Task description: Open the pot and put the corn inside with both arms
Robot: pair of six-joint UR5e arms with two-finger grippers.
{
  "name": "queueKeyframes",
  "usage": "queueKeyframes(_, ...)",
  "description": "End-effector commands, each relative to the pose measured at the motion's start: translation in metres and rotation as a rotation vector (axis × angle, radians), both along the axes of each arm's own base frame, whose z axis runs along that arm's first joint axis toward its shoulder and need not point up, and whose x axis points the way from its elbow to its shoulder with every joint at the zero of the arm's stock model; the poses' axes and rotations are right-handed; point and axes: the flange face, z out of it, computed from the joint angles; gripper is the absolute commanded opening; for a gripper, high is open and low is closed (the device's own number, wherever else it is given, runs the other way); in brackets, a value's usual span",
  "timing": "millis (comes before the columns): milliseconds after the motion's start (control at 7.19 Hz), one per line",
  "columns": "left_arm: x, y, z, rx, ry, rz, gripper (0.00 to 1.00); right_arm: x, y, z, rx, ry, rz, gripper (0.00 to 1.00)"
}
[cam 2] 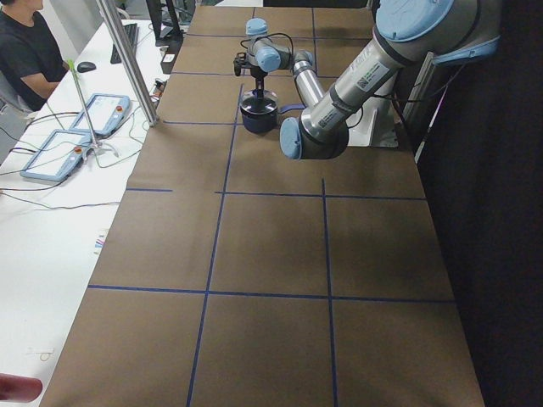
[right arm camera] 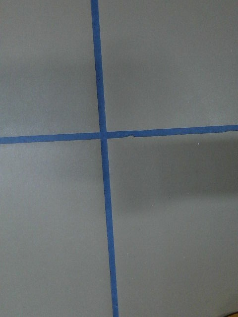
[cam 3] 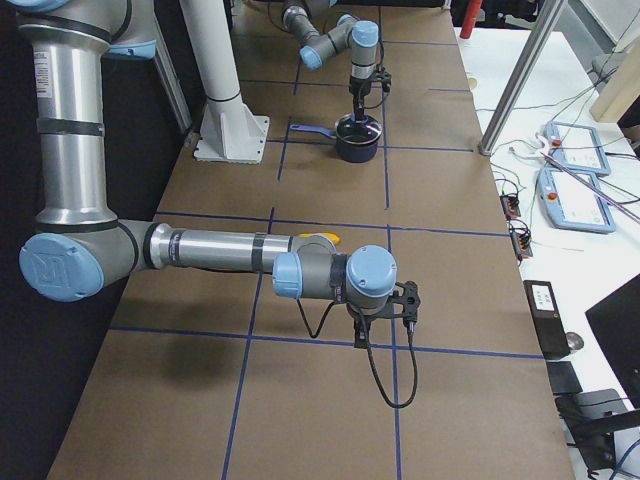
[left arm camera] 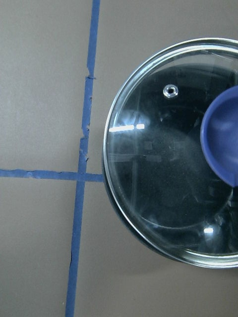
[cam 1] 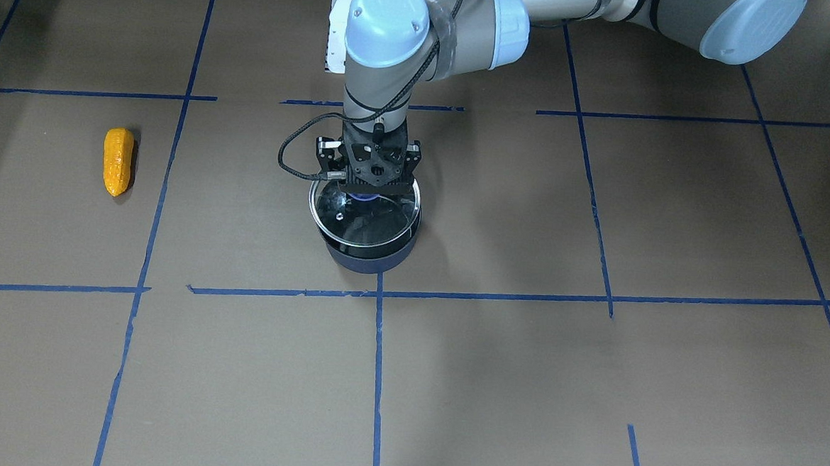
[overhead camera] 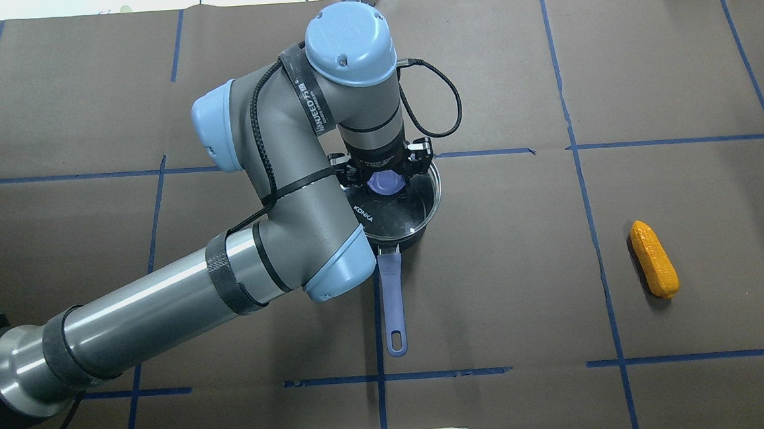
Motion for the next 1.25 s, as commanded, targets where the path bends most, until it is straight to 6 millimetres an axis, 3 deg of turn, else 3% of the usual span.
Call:
queueKeyframes(0, -0.038, 0.010, 0.019, 0.004, -0.004, -0.009, 0.08, -0.001, -0.001, -0.003, 0.006, 0.000, -0.002, 1.00)
queueKeyframes(417, -0.134, 0.020, 0.120, 0.092, -0.042, 0.012, 0.09, -0.009, -0.005, -0.021, 0.043, 0.000, -0.018, 1.00)
queueKeyframes(556, -0.142, 0.018, 0.143, 0.105, -0.065, 0.033, 0.09, -0.009, -0.005, -0.023, 0.045, 0.000, -0.016, 1.00)
queueKeyframes(695, -0.144, 0.020, 0.168, 0.095, -0.084, 0.035, 0.10, -0.020, -0.008, -0.037, 0.038, -0.003, -0.008, 1.00)
queueKeyframes(834, -0.147, 0.022, 0.196, 0.090, -0.085, 0.032, 0.10, -0.046, -0.011, -0.066, 0.021, -0.013, 0.015, 1.00)
queueKeyframes(1113, -0.129, 0.018, 0.230, 0.076, -0.089, 0.035, 0.10, -0.102, -0.016, -0.096, 0.001, -0.053, 0.061, 1.00)
